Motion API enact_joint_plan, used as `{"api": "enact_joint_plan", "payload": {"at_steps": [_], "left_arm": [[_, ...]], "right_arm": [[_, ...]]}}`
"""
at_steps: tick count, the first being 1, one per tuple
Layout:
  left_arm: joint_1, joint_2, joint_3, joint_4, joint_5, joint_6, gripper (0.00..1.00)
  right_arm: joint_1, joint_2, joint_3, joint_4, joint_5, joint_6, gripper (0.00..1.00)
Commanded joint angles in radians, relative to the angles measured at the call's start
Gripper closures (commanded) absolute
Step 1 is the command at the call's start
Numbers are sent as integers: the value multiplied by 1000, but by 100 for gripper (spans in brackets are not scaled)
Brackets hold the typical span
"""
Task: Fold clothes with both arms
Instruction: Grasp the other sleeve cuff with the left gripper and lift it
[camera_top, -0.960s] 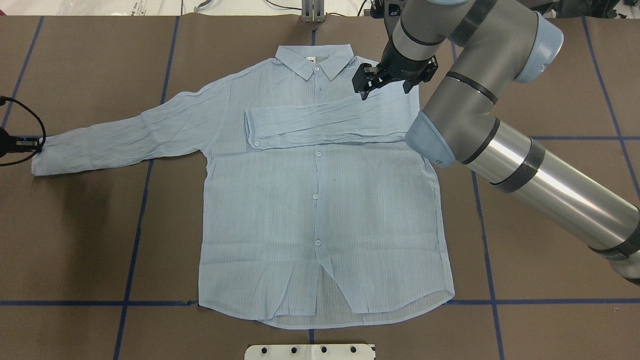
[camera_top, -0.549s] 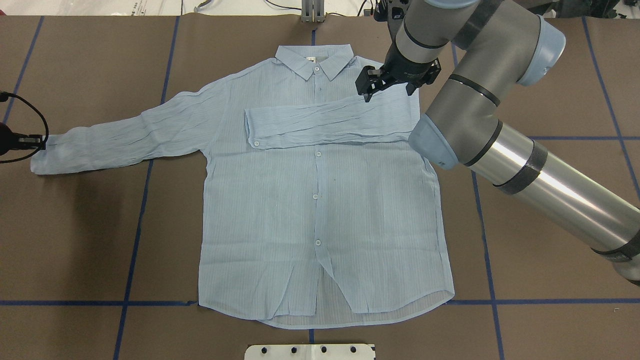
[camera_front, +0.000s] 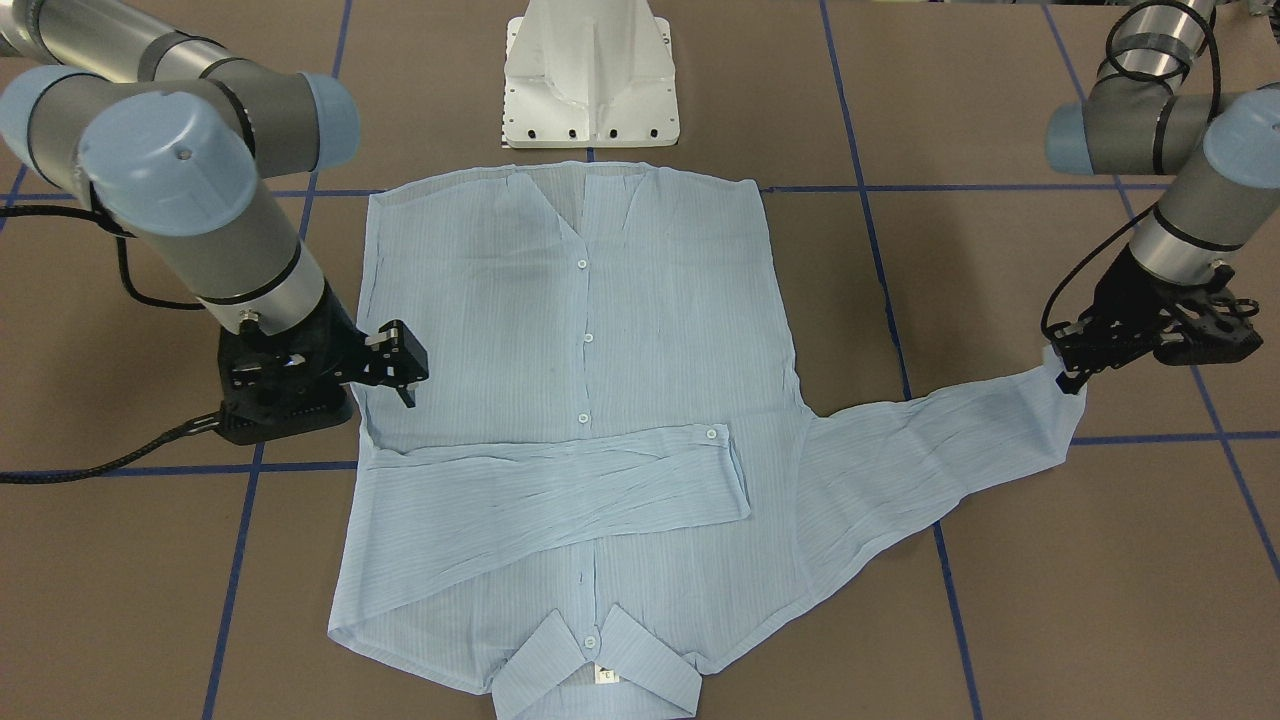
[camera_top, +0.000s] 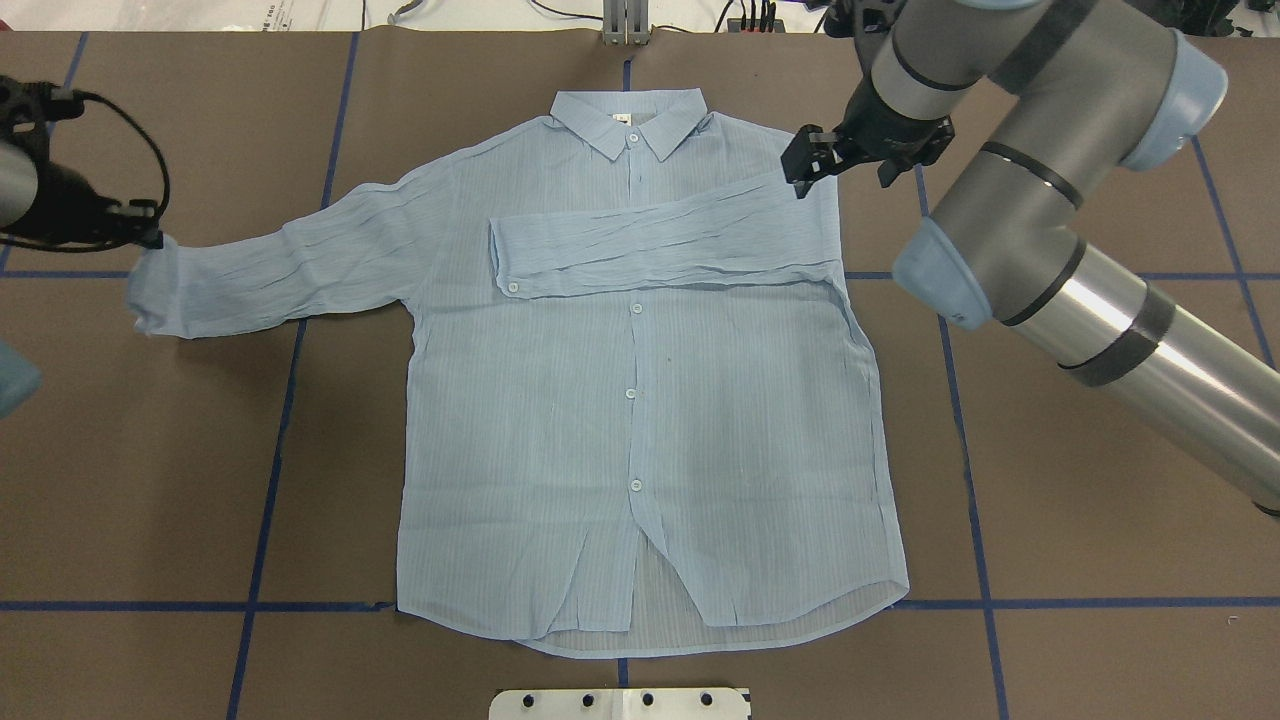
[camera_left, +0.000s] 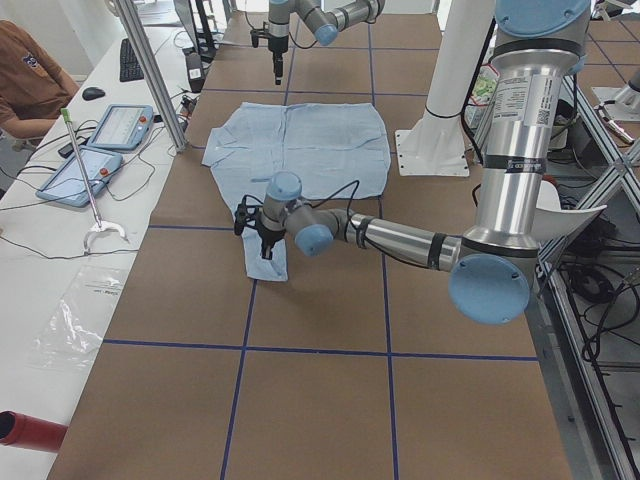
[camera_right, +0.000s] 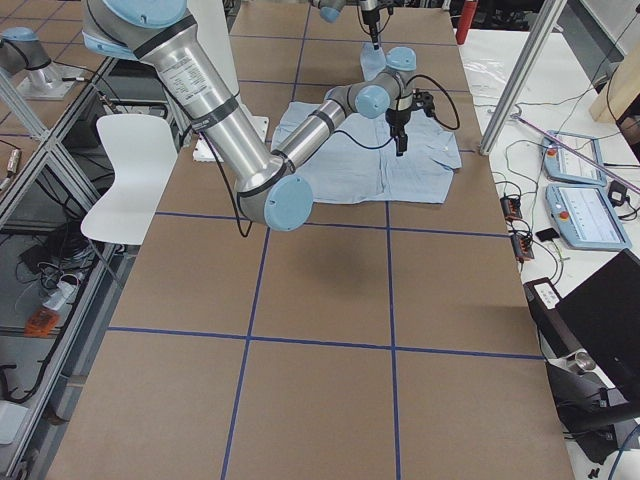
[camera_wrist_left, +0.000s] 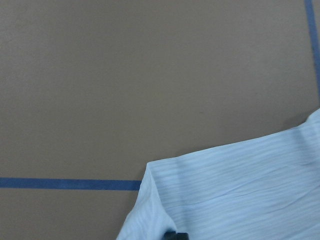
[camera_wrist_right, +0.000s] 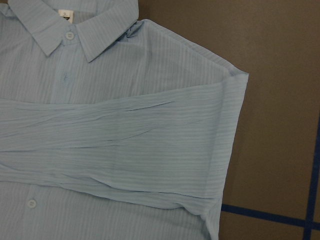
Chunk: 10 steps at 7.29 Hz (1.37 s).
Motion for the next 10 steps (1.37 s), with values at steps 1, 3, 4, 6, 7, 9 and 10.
{"api": "enact_joint_plan", "payload": {"at_steps": [1,3,4,6,7,9,10], "left_arm": [[24,-263,-67,307,-4,-182,100],[89,-430,-53,357,-80,-361,100],[127,-510,-38,356,-108,-444,100],[155,-674,46,348,-111,-549,100],[155,-727,115,338,-109,-554,100],[160,-733,190,205,-111,-632,100],[160,-735,203,140,-115,-682,100]], "right_arm": [[89,-107,20,3,56,-128,0],[174,-194,18,5,105,-232,0],[215,-219,10,2,132,-297,0],[239,-241,6,2,134,-308,0],[239,-241,4,2,135,-308,0],[239,-248,4,3,137,-308,0],[239,-253,4,3,136,-308,0]]}}
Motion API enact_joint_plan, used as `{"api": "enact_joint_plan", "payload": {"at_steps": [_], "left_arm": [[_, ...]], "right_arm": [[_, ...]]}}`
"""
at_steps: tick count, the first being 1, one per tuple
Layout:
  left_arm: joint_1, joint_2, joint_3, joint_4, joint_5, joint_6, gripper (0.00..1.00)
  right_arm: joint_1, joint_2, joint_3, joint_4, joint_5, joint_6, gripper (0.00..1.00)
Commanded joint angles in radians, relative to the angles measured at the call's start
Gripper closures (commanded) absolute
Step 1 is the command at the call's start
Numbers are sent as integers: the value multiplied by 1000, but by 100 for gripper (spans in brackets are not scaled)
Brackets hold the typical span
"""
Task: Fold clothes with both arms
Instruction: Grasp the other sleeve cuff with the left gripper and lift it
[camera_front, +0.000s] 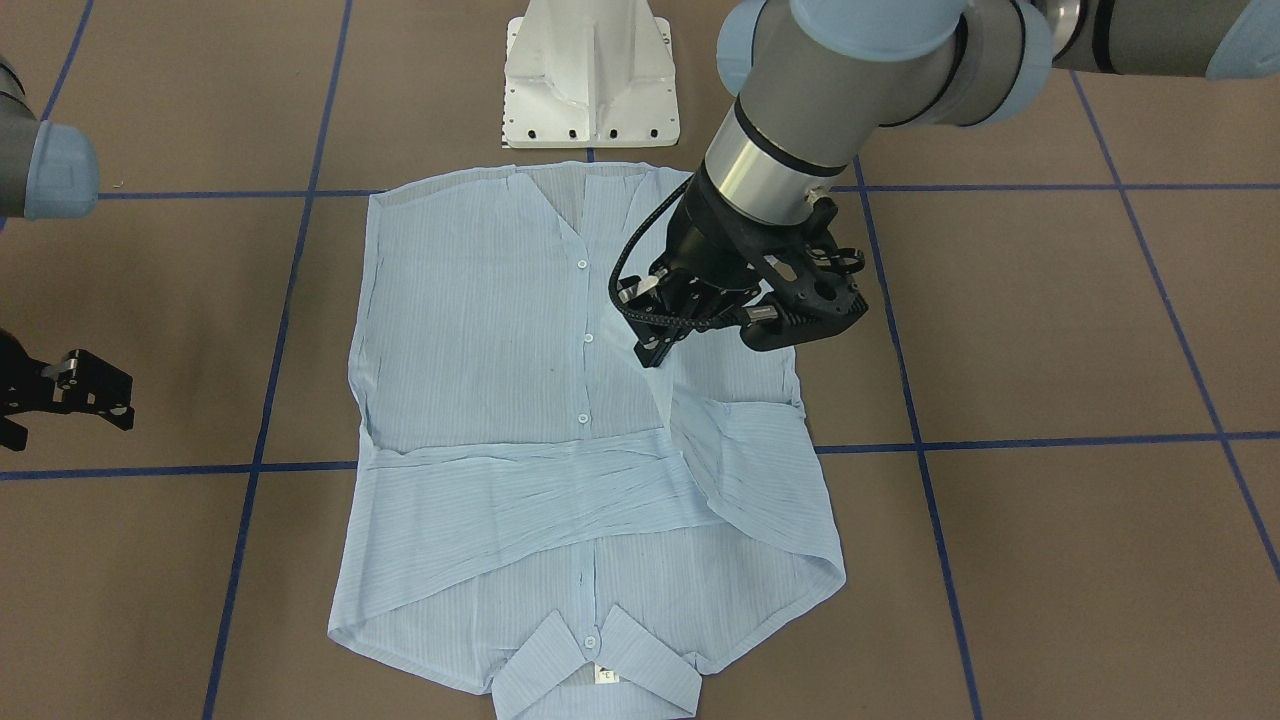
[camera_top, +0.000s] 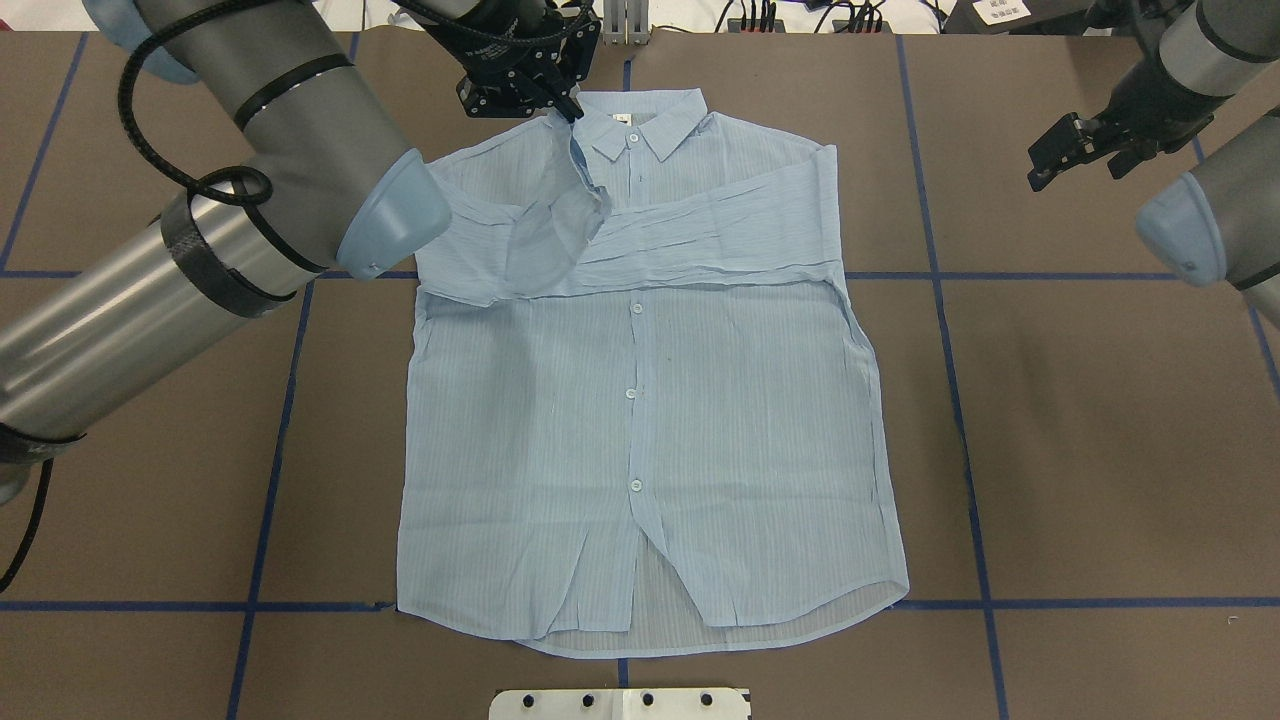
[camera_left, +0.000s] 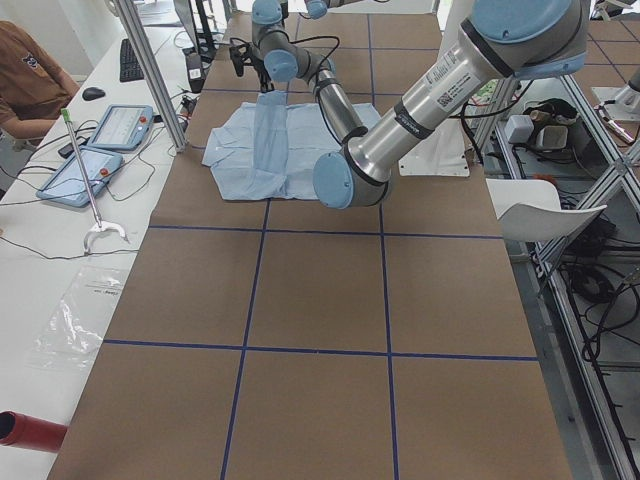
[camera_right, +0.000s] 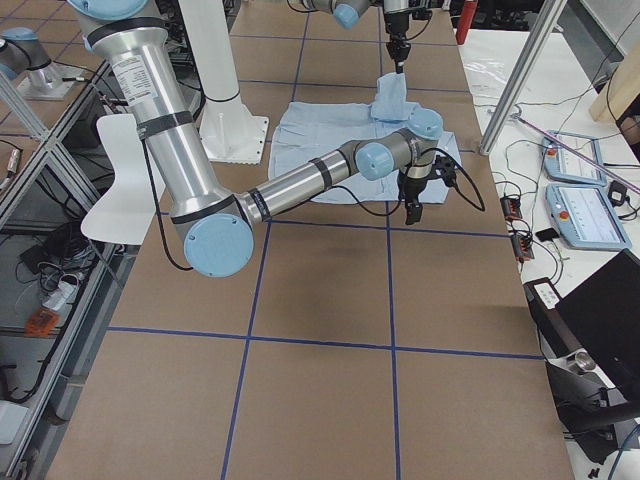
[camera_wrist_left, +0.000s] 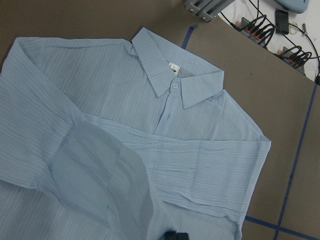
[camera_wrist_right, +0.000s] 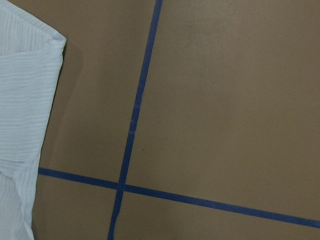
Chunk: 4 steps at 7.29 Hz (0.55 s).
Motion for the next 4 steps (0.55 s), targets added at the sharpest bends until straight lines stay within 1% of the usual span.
{"api": "enact_joint_plan", "payload": {"at_steps": [1,2,4], "left_arm": [[5,-14,47,-111,-13,-95,100],[31,-32,95,-161,-13,-131,100],[89,-95,226,-249,0,-191,100]], "right_arm": [[0,-11,-2,2,-1,0,0],[0,-12,-2,1,1,0,0],[0,-18,-2,1,-1,0,0]]}}
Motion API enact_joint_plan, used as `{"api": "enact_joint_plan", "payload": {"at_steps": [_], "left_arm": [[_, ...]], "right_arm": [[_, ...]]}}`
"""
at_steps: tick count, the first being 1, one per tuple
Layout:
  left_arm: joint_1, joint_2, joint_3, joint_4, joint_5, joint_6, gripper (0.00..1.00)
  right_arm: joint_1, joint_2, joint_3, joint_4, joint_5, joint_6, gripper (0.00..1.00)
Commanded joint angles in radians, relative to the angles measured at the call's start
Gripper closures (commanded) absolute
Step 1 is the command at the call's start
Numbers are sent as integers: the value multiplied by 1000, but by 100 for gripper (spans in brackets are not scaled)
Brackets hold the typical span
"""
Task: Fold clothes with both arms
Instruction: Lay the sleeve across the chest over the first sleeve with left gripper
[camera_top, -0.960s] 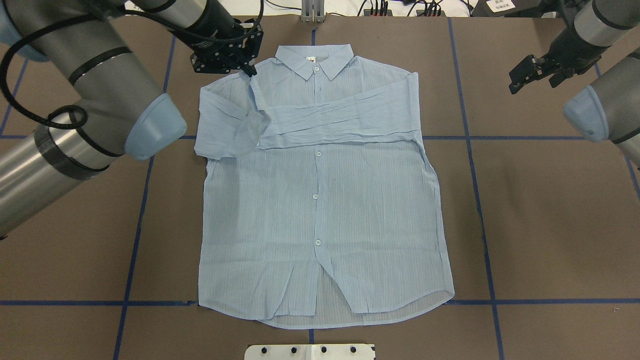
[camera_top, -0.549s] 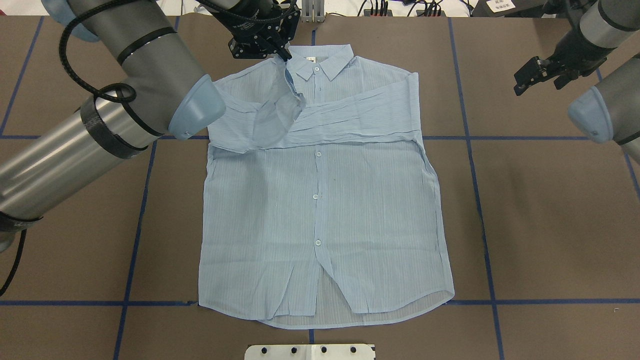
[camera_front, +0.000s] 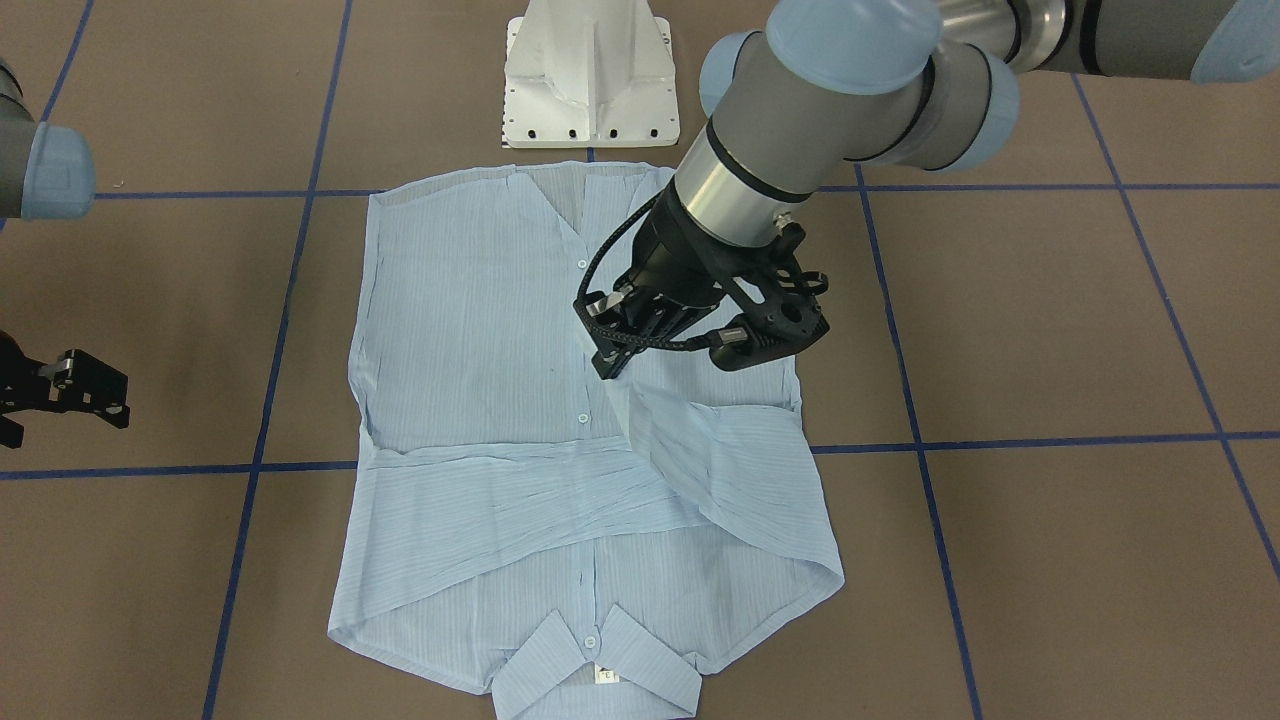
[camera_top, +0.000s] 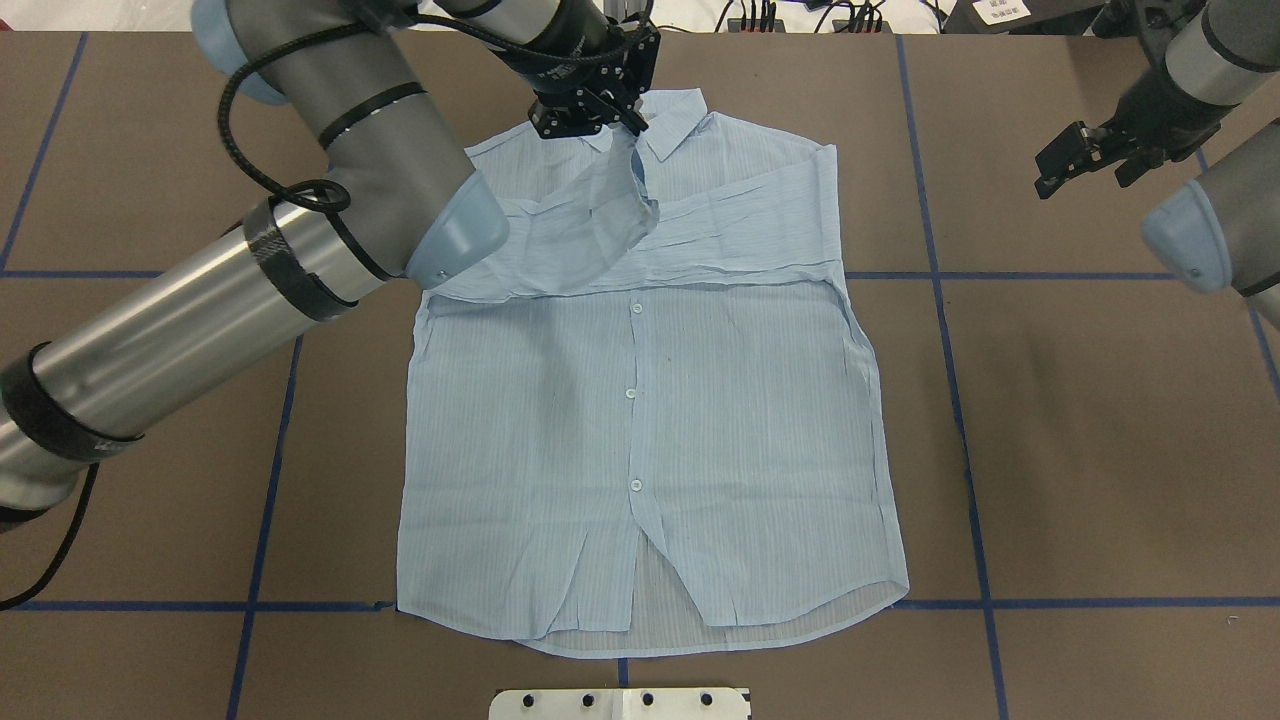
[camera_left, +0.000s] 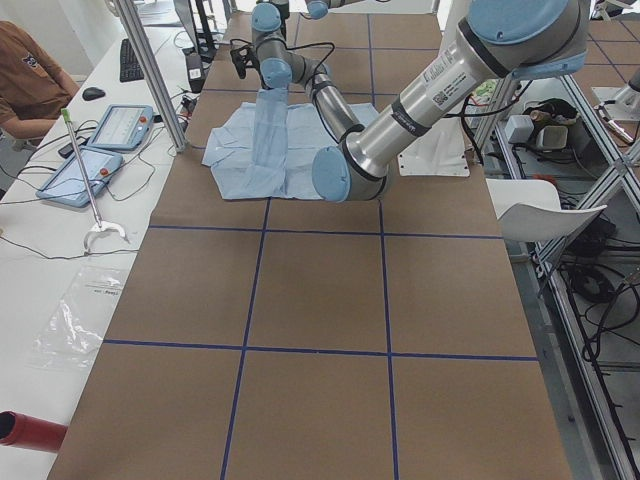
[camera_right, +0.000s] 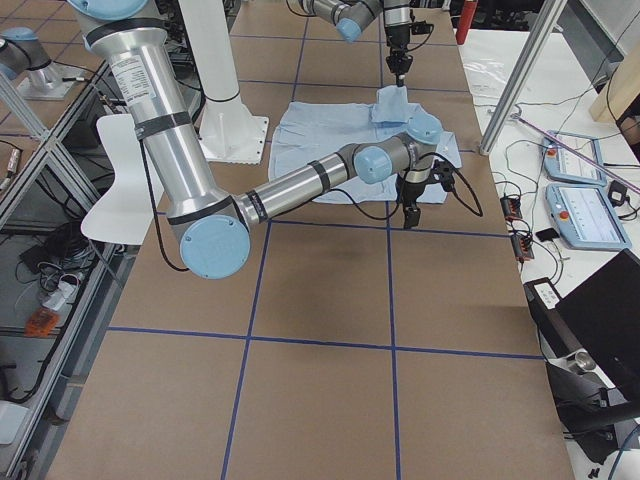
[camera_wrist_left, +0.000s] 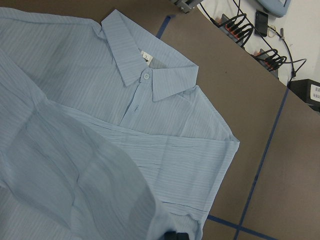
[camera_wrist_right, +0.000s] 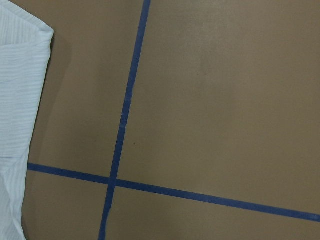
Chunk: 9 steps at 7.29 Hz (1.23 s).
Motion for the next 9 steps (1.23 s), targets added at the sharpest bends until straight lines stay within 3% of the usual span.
{"api": "enact_joint_plan", "payload": {"at_steps": [1,3,6,7,8,9], "left_arm": [[53,-43,119,-126,50,-73,100],[83,-92,303,-319,118,-95,100],[194,-95,360,-366,288,-118,100],[239,-109,401,-425,322,-167,74],[259,-121,409,-447,328,-175,38],[261,-124,405,-517,354,-178,11]], "right_arm": [[0,-4,-1,0,-1,0,0],[0,-7,2,3,2,6,0],[-3,-4,-1,3,2,9,0],[-5,-2,-1,3,8,11,0],[-5,-2,5,3,42,14,0],[-3,-7,9,4,51,6,0]]}}
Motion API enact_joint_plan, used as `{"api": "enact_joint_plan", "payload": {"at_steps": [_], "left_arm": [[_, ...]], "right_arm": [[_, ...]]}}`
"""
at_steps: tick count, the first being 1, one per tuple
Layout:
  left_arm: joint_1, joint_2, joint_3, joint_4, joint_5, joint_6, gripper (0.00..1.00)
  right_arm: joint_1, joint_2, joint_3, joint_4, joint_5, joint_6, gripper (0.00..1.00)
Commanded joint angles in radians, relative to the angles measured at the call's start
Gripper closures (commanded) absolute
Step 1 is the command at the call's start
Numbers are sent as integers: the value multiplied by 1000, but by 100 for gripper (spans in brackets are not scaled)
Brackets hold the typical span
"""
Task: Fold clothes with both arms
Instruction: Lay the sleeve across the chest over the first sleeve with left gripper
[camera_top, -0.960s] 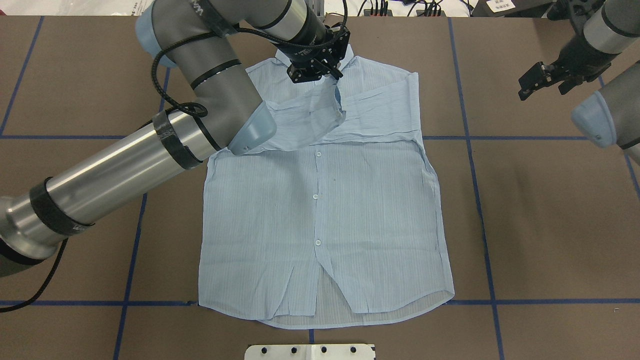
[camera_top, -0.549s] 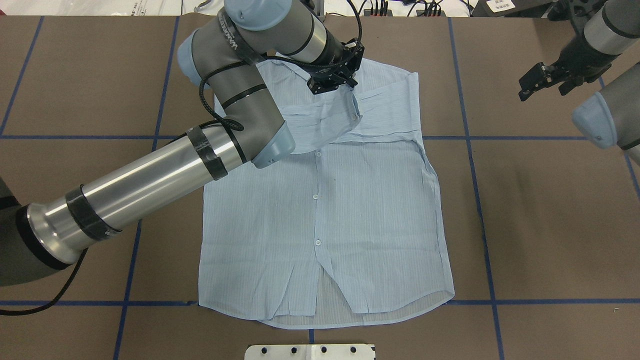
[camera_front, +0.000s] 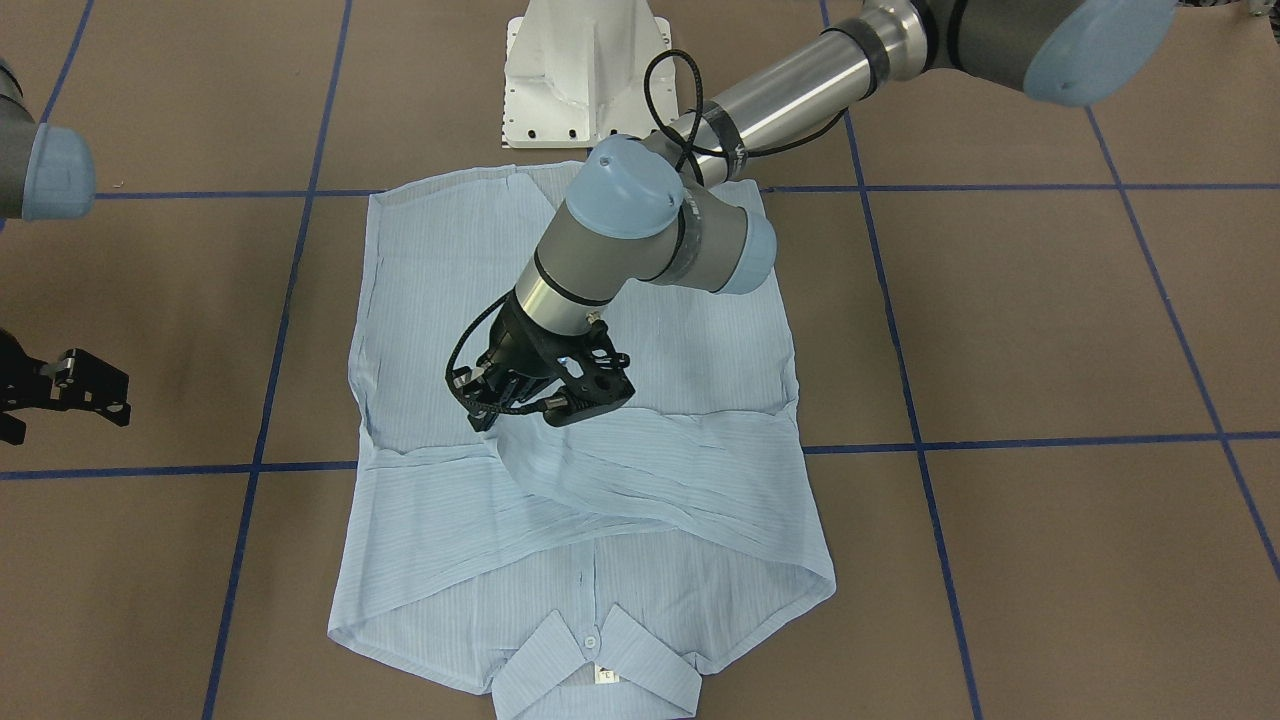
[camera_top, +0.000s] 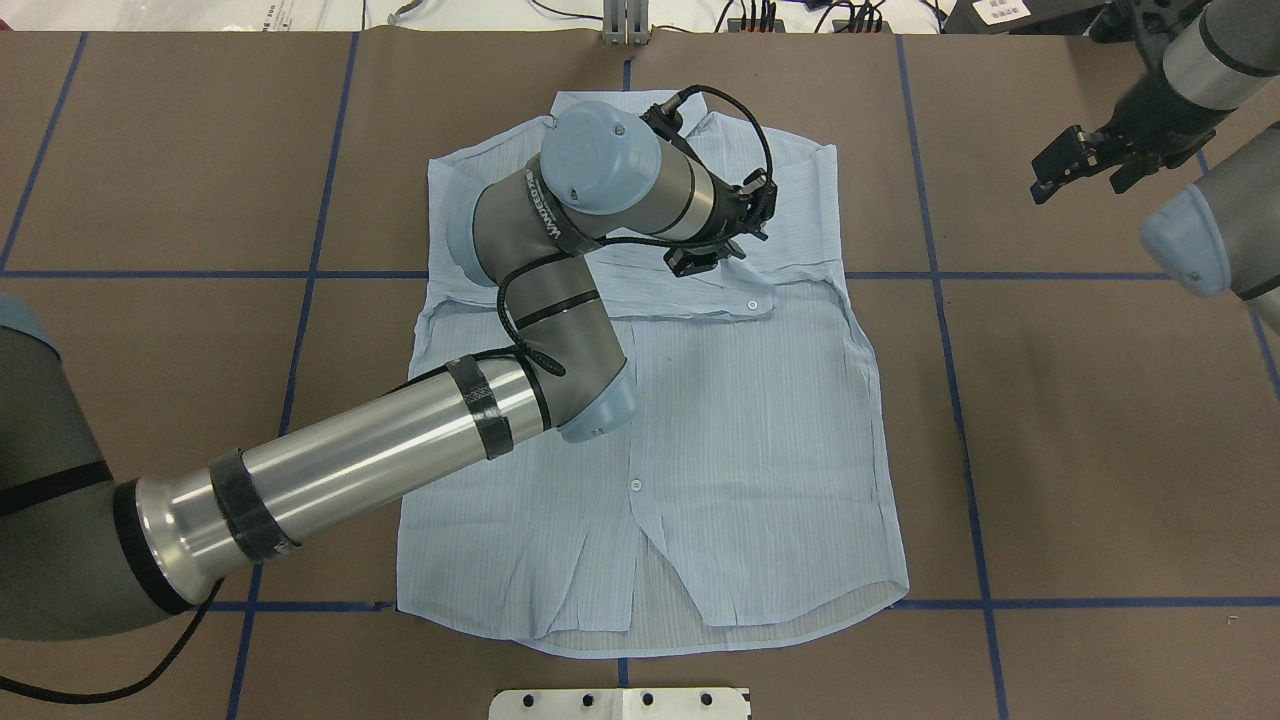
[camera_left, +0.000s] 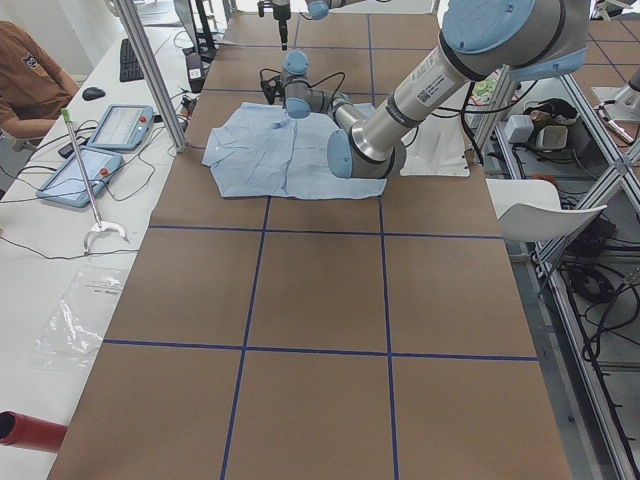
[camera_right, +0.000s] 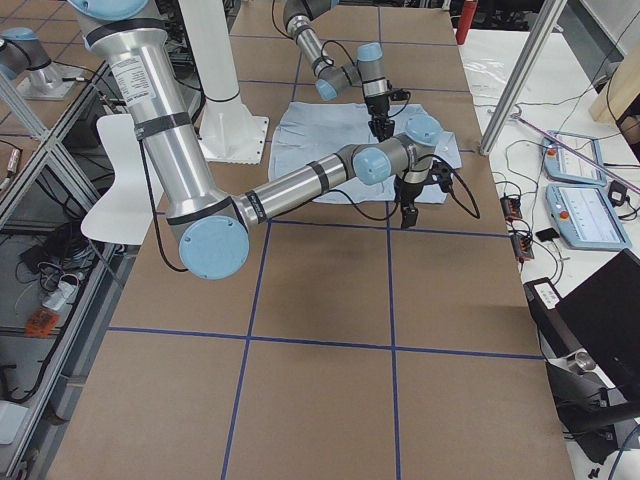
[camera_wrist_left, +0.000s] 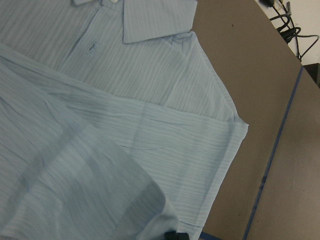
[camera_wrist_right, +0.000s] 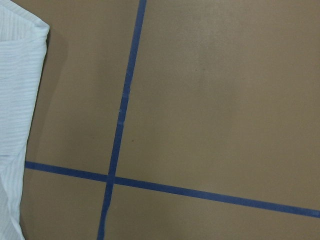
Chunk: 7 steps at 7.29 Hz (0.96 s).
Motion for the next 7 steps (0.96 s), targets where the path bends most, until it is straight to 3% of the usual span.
{"api": "enact_joint_plan", "payload": {"at_steps": [1,3,4,5,6,7], "left_arm": [[11,-1,10,-105,56,-4,0],[-10,69,-35,-88,23,56,0],[-26,207,-217,-17,-56,68,0],[-32,354,-451,128,-69,130,0],[-32,439,-670,348,-74,183,0],[-30,479,-829,524,-71,255,0]], "right_arm": [[1,-3,9,13,23,1,0],[-31,-22,64,76,29,120,0],[-106,-60,154,95,-8,224,0],[-192,-90,238,95,-58,335,0],[-285,-118,312,95,-132,432,0],[-376,-121,355,96,-167,548,0]]}}
